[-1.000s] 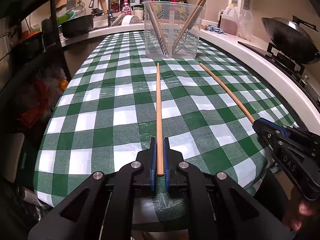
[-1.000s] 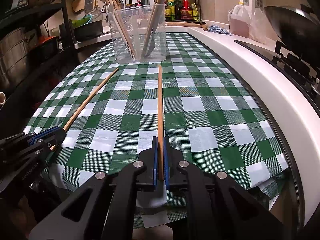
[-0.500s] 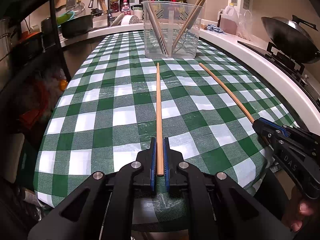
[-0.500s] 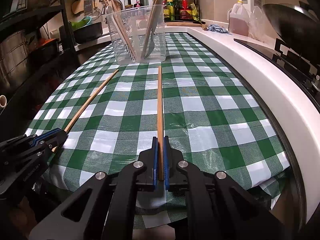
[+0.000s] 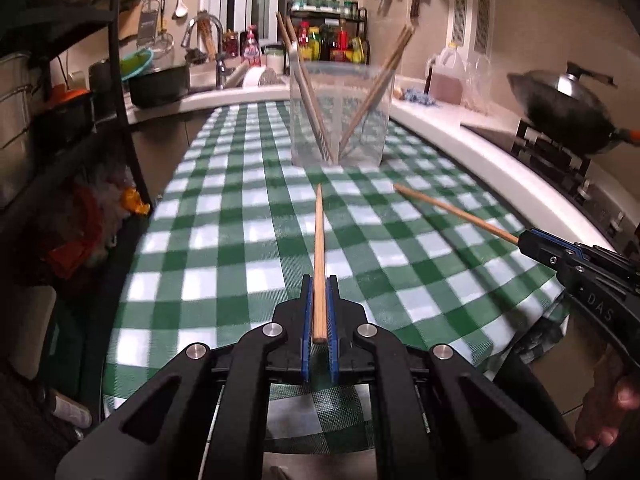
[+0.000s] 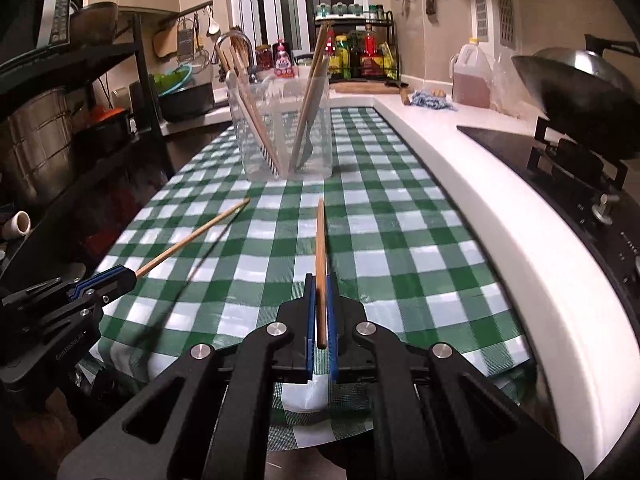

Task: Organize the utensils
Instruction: 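Lift the chopstick with the right tool while the left tool carries its chopstick to the container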

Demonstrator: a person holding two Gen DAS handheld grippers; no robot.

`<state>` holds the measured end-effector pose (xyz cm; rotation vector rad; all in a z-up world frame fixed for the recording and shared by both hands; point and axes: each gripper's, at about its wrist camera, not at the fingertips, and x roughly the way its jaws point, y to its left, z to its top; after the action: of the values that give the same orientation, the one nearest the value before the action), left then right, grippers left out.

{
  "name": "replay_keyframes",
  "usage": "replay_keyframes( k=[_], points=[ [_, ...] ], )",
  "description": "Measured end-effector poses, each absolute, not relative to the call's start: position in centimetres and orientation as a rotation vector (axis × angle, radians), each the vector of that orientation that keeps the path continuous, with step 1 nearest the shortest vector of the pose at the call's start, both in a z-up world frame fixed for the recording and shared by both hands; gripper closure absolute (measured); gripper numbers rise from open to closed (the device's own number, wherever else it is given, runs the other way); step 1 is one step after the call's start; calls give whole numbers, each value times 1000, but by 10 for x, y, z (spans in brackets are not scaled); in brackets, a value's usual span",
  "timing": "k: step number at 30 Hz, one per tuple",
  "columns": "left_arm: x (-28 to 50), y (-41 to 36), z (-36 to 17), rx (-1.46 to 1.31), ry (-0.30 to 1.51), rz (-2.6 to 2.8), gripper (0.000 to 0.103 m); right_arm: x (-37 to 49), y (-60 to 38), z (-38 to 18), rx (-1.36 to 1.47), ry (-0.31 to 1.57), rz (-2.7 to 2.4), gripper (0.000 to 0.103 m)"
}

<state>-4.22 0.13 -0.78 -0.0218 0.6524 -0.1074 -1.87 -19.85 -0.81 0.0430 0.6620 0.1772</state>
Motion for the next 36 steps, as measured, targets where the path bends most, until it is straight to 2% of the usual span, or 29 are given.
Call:
replay_keyframes(
  k=[16, 26, 36],
  points=[
    [-57, 13, 67, 0, 464, -124, 97, -29, -203, 68, 47, 514, 210, 98],
    [-46, 13, 108, 6, 429, -140, 96, -22, -197, 99, 65, 478, 232, 98],
    [-34, 6, 127, 10, 455, -173, 96, -10, -186, 124, 67, 464, 264, 98]
  ],
)
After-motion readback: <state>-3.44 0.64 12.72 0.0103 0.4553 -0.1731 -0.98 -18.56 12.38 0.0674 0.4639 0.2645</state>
